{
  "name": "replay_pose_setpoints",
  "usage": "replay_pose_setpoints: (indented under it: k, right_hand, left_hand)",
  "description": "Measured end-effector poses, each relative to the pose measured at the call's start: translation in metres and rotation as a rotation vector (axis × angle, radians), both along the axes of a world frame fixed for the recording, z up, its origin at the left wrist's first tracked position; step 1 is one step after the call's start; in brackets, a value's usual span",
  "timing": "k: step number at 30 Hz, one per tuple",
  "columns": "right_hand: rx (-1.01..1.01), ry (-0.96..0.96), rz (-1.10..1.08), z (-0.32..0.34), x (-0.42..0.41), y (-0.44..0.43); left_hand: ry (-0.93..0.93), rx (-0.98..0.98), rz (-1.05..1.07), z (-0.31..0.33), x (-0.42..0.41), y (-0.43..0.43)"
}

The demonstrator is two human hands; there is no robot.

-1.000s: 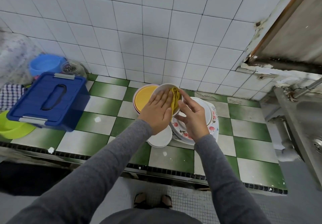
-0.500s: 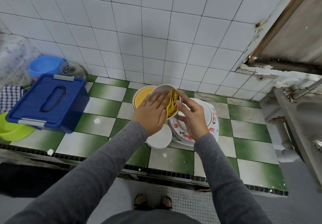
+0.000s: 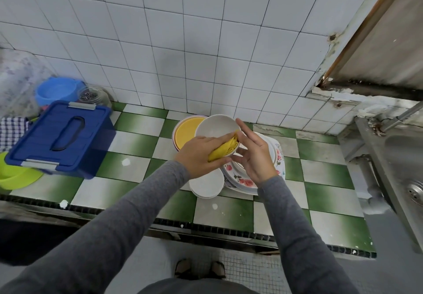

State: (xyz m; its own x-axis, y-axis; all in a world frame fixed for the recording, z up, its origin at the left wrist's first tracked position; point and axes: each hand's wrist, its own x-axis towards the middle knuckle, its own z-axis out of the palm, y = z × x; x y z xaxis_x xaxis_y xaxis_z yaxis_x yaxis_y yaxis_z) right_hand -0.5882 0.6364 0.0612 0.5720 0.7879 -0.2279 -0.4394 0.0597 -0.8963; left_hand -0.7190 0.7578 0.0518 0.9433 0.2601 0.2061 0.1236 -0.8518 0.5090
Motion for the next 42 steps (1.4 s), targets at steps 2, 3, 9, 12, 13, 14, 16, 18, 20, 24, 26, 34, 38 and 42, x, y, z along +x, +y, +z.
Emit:
replay_pose_setpoints:
  k: [2, 3, 9, 12, 13, 14, 16, 18, 20, 24, 26, 34, 38, 42]
  right_hand:
    - [-0.035, 0.015, 0.022, 0.003, 0.002, 0.000]
    - [-0.057, 0.000, 0.036, 0.006, 0.003, 0.000]
    - [-0.147, -0.143, 0.068, 0.016, 0.003, 0.000]
    - [-0.151, -0.019, 0.042, 0.006, -0.003, 0.000]
    - [-0.126, 0.047, 0.037, 0.002, -0.005, 0.000]
    - [-0.096, 0.112, 0.026, -0.001, -0.007, 0.001]
    - [-0.042, 0.171, 0.001, -0.001, -0.009, 0.002]
    - [-0.014, 0.116, -0.025, 0.002, -0.008, 0.002]
    - [0.032, 0.098, -0.055, 0.004, -0.005, 0.001]
    - [0.170, 0.222, -0.069, 0.006, -0.007, 0.001]
    - [0.219, 0.261, -0.068, 0.008, -0.009, 0.001]
    - [0.137, 0.055, -0.100, 0.026, 0.002, -0.008]
    - [-0.007, -0.200, -0.097, 0.034, -0.012, 0.000]
    - [0.014, -0.254, -0.097, 0.034, -0.033, 0.008]
  left_hand:
    - [-0.013, -0.087, 0.013, 0.002, -0.001, 0.000]
    - [-0.016, -0.145, 0.029, 0.004, -0.001, -0.001]
    - [-0.194, -0.790, 0.158, 0.020, -0.002, -0.010]
    - [-0.320, -1.192, 0.215, 0.023, -0.003, -0.009]
    - [-0.340, -1.271, 0.226, 0.022, -0.002, -0.009]
    - [-0.353, -1.316, 0.236, 0.022, -0.002, -0.008]
    - [-0.390, -1.373, 0.262, 0.019, -0.001, -0.008]
    - [-0.465, -1.480, 0.315, 0.015, 0.001, -0.005]
    - [-0.573, -1.578, 0.381, 0.010, 0.004, -0.001]
    - [-0.675, -1.550, 0.543, 0.009, 0.012, 0.001]
    - [-0.695, -1.447, 0.617, 0.007, 0.012, 0.001]
    - [-0.671, -0.990, 0.763, 0.006, 0.004, -0.003]
    - [-0.748, -0.819, 0.731, 0.013, 0.010, -0.024]
    - [-0.640, -0.510, 0.452, 0.017, 0.020, -0.041]
